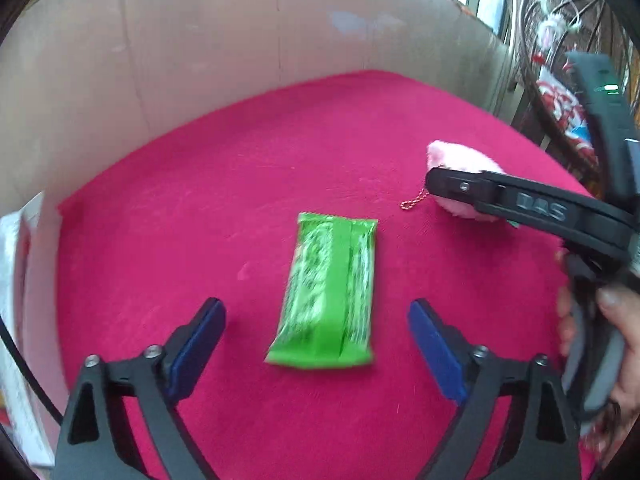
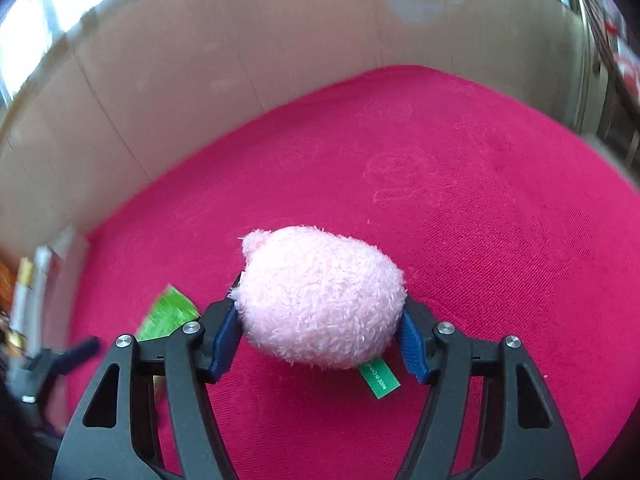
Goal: Organize objects
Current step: 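Grasp green tissue pack with left gripper while right gripper grasps pink plush ball, then carry green pack in left gripper and pink ball in right gripper to tray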
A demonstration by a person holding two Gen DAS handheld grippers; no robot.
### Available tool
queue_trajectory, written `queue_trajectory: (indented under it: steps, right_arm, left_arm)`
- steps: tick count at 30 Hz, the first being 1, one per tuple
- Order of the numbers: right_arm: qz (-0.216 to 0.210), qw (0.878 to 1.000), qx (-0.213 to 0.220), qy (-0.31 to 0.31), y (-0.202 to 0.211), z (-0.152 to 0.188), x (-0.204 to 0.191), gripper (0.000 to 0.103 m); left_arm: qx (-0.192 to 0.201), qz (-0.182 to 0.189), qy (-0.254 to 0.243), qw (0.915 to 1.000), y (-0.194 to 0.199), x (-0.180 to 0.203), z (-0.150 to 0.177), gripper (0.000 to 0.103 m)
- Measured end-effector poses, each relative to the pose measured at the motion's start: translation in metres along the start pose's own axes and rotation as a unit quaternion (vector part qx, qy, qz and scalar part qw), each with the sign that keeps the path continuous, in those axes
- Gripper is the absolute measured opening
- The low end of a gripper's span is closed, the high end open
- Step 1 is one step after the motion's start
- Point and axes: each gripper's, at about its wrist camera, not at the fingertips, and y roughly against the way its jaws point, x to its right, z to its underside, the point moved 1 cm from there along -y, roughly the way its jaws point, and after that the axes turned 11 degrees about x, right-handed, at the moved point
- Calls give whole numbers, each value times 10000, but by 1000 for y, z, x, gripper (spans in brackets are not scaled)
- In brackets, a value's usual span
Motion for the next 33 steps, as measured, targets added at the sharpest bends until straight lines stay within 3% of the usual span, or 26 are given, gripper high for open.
queue_trajectory:
  steps: [4,11,13,15,16,20,30,33]
  right_arm:
    - [21,10000,3,10,5,1,-2,67]
    - [-135,9997,37,-178,11,-5,-6,67]
    - [-134,9997,50,-198,11,-6,-3,67]
    - [-115,9996,79,-245,8,4,7,67]
    - [-102,9996,90,-264,8,4,8,67]
    - [-55,9995,122,-299,7,4,13,67]
    - [58,9991,216,-370,0,1,19,67]
    - [114,9990,250,-365,1,0,21,67]
  left_arm:
    - [30,-79,-179,9998,-10,11,-7,75]
    - [128,-76,-135,9998,-9,6,1,73]
    - [164,-52,-166,9997,-11,11,0,63]
    - [226,-35,-259,9994,-11,16,-5,39]
    - [262,-34,-325,9991,-11,20,-7,36]
    - [525,-191,-471,9973,-1,25,-8,36]
    - [1104,-511,-257,9922,21,19,-10,36]
    - [1295,-456,-267,9902,35,20,-4,36]
